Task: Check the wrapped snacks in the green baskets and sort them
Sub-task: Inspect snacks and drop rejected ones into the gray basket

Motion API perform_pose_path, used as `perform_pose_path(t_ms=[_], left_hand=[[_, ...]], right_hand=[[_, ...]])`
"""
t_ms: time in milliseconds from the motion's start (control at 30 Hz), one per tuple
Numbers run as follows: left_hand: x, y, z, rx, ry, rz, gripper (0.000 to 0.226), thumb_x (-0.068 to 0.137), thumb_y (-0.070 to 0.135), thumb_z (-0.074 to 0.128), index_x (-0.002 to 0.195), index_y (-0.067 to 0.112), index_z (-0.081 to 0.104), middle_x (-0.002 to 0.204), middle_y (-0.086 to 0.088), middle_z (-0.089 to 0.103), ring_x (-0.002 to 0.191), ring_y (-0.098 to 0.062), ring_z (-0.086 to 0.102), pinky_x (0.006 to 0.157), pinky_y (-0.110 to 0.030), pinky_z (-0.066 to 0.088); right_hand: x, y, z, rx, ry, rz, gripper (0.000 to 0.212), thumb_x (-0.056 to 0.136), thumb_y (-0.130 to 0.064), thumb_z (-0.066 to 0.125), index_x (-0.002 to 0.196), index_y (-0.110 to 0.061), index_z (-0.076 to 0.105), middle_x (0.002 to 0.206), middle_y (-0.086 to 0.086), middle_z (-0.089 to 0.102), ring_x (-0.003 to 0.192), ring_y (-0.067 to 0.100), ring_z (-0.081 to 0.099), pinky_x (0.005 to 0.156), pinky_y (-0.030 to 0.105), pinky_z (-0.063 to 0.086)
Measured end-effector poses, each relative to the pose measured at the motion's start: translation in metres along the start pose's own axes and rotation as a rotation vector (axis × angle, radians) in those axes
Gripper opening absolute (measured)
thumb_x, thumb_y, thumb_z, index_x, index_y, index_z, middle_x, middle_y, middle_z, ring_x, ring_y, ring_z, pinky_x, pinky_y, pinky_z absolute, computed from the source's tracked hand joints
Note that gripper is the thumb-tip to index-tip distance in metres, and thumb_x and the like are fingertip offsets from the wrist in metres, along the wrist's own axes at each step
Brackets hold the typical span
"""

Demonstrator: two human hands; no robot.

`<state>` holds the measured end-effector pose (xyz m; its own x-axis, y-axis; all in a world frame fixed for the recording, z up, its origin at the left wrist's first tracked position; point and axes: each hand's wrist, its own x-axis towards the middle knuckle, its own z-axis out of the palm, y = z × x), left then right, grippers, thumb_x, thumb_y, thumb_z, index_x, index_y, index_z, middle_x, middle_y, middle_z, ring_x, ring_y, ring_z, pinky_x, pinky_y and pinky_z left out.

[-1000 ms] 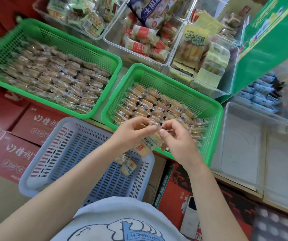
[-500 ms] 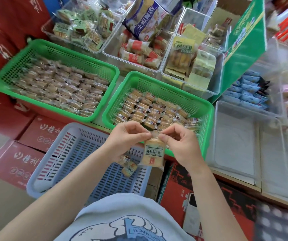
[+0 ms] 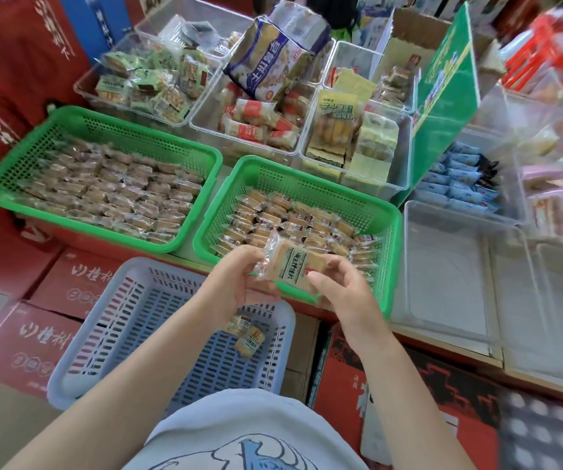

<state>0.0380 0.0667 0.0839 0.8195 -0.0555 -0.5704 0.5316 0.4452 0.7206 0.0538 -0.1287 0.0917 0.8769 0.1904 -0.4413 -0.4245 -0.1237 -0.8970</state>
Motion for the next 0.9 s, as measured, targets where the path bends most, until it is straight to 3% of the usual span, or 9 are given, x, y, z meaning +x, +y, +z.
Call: perform_pose_path(t_ms=[67,167,267,433,600,733,900], left_hand=[[-0.003,-0.004,-0.005,0.151,-0.150,-0.021,0.026,0.096,0.026,0.062,0.113,0.008,0.055,0.094,-0.010,0.072,0.082,-0.026,0.070,0.063,-0.037,0.063],[-0.005,-0.009,-0.009,0.225,-0.145,0.020,0.040,0.080,0.029,0.079,0.114,0.010,0.067,0.091,-0.011,0.073,0.080,-0.022,0.068,0.063,-0.031,0.060],[-0.005,-0.012,-0.015,0.155,-0.084,0.043,0.043,0.077,0.028,0.085,0.115,0.010,0.072,0.096,-0.015,0.075,0.078,-0.022,0.067,0.065,-0.027,0.059],[-0.007,-0.019,-0.023,0.155,-0.031,0.095,0.052,0.066,0.038,0.089,0.110,0.014,0.078,0.098,-0.016,0.076,0.079,-0.022,0.072,0.070,-0.033,0.059],[-0.007,-0.017,-0.023,0.110,-0.042,0.099,0.046,0.073,0.032,0.088,0.113,0.012,0.076,0.101,-0.017,0.076,0.079,-0.021,0.072,0.069,-0.030,0.059],[-0.005,-0.013,-0.029,0.152,-0.095,0.065,0.060,0.054,0.034,0.090,0.109,0.014,0.076,0.106,-0.016,0.076,0.093,-0.027,0.074,0.083,-0.036,0.062],[-0.001,-0.004,-0.029,0.578,-0.175,0.066,0.055,0.056,0.039,0.089,0.105,0.019,0.075,0.100,0.001,0.078,0.097,-0.017,0.074,0.093,-0.034,0.056]], right_hand=[[-0.001,-0.002,0.000,-0.045,-0.103,-0.031,0.025,0.093,-0.013,0.066,0.117,-0.019,0.064,0.103,0.006,0.072,0.089,0.014,0.067,0.073,0.028,0.052],[0.000,-0.007,0.008,-0.035,-0.112,-0.060,0.020,0.097,-0.012,0.062,0.114,-0.020,0.067,0.094,0.000,0.072,0.083,0.007,0.067,0.067,0.019,0.051],[0.001,-0.008,0.016,0.085,-0.014,-0.053,0.017,0.102,-0.021,0.055,0.109,-0.020,0.070,0.095,0.000,0.075,0.088,0.013,0.069,0.069,0.024,0.054],[0.007,-0.004,0.021,-0.120,0.103,-0.138,0.008,0.097,-0.018,0.065,0.099,-0.019,0.072,0.092,0.002,0.075,0.091,0.024,0.070,0.080,0.042,0.060],[0.006,-0.013,0.018,-0.082,0.019,-0.191,0.007,0.092,-0.013,0.070,0.099,-0.012,0.071,0.093,0.004,0.076,0.086,0.018,0.072,0.072,0.026,0.059],[0.011,-0.012,0.016,-0.063,0.038,-0.178,0.006,0.094,-0.006,0.066,0.094,-0.009,0.071,0.088,0.012,0.074,0.077,0.018,0.070,0.070,0.026,0.058],[0.012,-0.007,0.021,-0.494,0.089,-0.409,0.014,0.097,-0.007,0.061,0.088,-0.018,0.064,0.094,-0.003,0.061,0.087,0.003,0.057,0.074,0.013,0.048]])
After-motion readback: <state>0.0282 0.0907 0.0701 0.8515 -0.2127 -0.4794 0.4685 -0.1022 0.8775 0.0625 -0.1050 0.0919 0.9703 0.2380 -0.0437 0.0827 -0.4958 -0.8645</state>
